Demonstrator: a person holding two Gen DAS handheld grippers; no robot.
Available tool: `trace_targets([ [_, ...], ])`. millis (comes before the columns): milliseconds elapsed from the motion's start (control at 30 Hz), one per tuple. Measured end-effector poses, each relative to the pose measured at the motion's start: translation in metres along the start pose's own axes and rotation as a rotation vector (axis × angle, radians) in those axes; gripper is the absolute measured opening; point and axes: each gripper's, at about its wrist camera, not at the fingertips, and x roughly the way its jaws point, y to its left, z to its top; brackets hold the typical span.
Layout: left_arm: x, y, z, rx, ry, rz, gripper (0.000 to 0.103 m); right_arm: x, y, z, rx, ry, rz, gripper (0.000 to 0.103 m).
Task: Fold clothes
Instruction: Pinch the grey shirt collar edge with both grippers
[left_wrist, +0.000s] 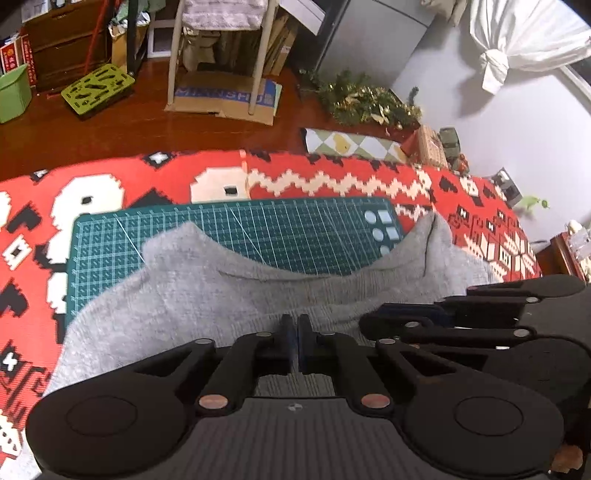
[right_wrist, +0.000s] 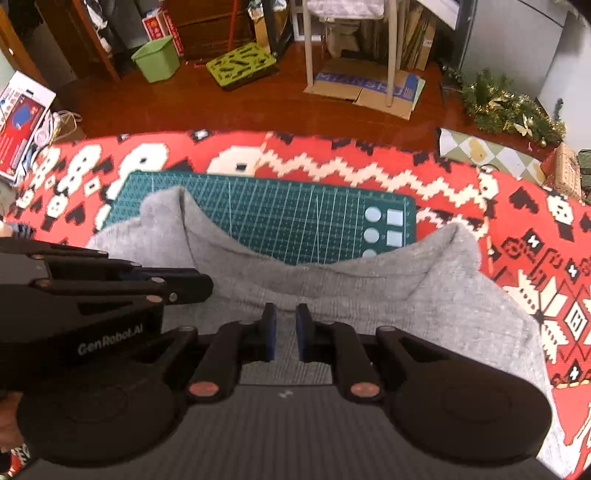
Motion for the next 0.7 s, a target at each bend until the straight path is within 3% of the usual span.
trace_targets([
  [167, -0.009, 0.004, -0.005, -0.039, 0.003, 0.0, 0.004, -0.007, 0.011, -0.006, -0.035, 0.002, 0.005, 0.012],
  [467, 0.007, 0.012, -0.009, -0.046, 0.009, 0.018, 0.0, 0.017, 0.011, -0.008, -0.025, 0.005, -0.022, 0.011],
  [700, -0.006, 0.015, -0.001, -0.053, -0.005, 0.047, 0.001, 0.0, 0.01, 0.0, 0.007, -0.021, -0.015, 0.013],
])
